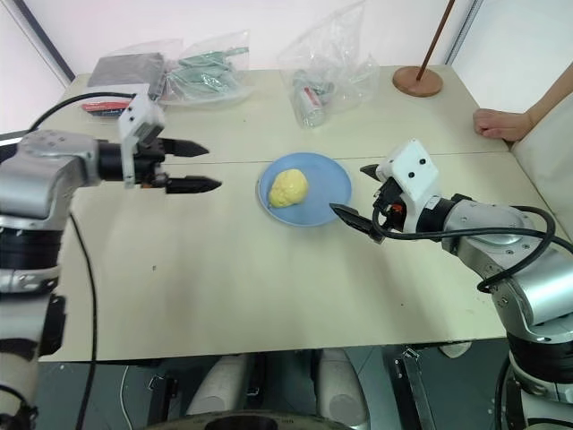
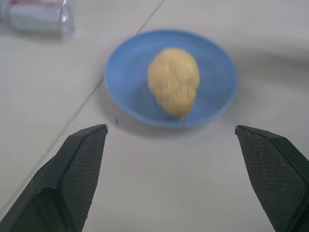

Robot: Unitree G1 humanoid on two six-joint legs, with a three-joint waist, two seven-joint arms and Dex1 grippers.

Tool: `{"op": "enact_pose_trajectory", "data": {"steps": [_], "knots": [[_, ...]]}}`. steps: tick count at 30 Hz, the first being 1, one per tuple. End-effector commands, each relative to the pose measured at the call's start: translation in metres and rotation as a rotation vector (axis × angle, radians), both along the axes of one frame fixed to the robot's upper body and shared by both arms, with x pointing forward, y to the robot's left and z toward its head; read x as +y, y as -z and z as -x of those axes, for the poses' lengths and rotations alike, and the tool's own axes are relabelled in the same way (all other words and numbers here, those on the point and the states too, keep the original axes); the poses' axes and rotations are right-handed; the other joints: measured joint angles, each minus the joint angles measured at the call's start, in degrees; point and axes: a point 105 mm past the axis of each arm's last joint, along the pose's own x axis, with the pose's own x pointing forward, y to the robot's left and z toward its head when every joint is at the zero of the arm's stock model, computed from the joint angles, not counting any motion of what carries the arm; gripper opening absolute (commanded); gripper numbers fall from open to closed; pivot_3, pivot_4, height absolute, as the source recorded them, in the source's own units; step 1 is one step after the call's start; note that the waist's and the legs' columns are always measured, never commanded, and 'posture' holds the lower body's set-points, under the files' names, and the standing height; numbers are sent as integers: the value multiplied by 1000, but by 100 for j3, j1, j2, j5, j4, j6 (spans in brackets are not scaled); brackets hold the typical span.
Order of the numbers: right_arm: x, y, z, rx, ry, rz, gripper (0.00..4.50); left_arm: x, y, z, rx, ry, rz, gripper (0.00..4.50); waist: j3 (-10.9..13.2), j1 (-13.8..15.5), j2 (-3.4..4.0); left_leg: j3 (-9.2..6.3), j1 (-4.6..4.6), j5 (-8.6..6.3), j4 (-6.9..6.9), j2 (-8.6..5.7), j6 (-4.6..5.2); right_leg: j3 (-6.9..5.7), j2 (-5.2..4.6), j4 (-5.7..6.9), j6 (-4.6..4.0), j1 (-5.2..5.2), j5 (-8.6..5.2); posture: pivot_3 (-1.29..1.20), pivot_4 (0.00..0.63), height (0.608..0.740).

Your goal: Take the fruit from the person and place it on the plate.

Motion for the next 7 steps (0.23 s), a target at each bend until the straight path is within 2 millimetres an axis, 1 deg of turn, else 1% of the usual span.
{"op": "enact_pose_trajectory", "data": {"steps": [1,7], "knots": [[-1,-8,-2,-46,-13,19,4500,8,-16,14,-68,-16,3,4447,0,0,0,1,-1,0,1,-1,0,0,-1,-2,-1,0,0,0,150,740],[-1,-8,-5,-43,-25,19,4500,10,-13,20,-76,-49,20,4447,0,-16,-1,2,-3,0,10,0,0,-1,-2,0,0,1,0,0,150,740]]}}
